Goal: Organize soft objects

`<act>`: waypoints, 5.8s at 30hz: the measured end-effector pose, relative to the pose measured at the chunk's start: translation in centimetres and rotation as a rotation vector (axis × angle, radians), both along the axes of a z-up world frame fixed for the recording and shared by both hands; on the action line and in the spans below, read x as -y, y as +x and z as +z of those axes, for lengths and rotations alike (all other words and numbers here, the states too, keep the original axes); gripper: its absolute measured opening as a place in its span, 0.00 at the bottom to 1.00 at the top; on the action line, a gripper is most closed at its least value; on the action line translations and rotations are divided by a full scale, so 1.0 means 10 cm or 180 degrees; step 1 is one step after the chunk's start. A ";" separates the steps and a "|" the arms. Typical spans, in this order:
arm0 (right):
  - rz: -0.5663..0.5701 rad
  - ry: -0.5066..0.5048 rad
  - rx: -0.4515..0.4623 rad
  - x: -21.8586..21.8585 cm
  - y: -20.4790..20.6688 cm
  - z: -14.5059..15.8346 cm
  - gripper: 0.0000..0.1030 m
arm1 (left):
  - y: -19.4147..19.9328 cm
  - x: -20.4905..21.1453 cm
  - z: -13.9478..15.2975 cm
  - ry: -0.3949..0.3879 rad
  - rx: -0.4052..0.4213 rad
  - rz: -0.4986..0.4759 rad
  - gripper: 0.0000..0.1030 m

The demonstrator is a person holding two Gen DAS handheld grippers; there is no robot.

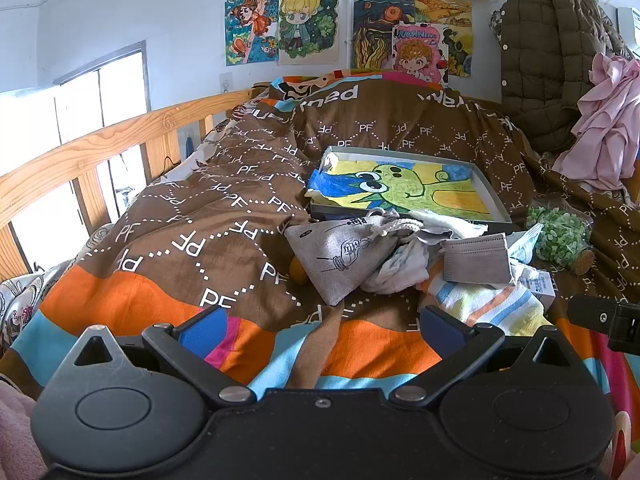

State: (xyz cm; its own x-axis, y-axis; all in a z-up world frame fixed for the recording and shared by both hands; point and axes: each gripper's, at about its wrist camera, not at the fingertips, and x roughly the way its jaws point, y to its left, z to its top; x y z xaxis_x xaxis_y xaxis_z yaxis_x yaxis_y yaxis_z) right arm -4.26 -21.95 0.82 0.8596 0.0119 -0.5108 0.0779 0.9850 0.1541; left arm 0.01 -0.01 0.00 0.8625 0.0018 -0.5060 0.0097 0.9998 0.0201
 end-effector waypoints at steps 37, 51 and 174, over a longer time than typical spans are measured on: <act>0.0000 0.0026 -0.0019 0.02 0.02 -0.01 1.00 | 0.00 0.00 0.00 -0.0003 -0.0003 0.0003 0.99; -0.0016 -0.0005 -0.0175 -0.03 0.05 -0.11 1.00 | 0.04 -0.04 -0.02 0.0012 -0.0093 0.0028 0.99; 0.1277 0.1640 0.0695 0.56 1.11 0.18 0.14 | 1.18 -0.84 0.52 -0.2118 -0.0032 -0.1382 0.04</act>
